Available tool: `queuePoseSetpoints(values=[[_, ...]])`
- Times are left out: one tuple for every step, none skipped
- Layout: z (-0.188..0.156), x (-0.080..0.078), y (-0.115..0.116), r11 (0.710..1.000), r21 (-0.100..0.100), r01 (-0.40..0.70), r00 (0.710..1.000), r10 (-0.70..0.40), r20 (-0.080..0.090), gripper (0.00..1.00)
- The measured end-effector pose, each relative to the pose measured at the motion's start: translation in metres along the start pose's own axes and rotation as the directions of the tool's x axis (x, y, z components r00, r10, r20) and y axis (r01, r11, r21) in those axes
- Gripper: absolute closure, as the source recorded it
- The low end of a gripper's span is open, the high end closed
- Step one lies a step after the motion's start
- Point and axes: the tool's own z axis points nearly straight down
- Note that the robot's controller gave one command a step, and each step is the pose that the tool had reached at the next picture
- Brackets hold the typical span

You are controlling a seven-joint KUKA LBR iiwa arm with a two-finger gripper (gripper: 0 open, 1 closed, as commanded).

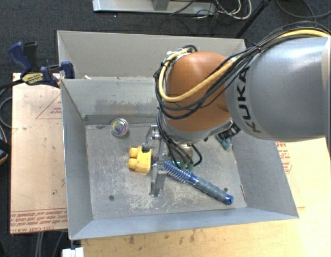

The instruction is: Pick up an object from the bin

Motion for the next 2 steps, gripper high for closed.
queuePoseSetpoints(values=[[0.110, -0.071, -0.052, 0.978, 0.002, 0.209, 0.978, -0.209, 0.005, 0.00], [0.131, -0.078, -0.071, 0.917, 0.002, 0.398, 0.917, -0.398, 0.011, 0.00]])
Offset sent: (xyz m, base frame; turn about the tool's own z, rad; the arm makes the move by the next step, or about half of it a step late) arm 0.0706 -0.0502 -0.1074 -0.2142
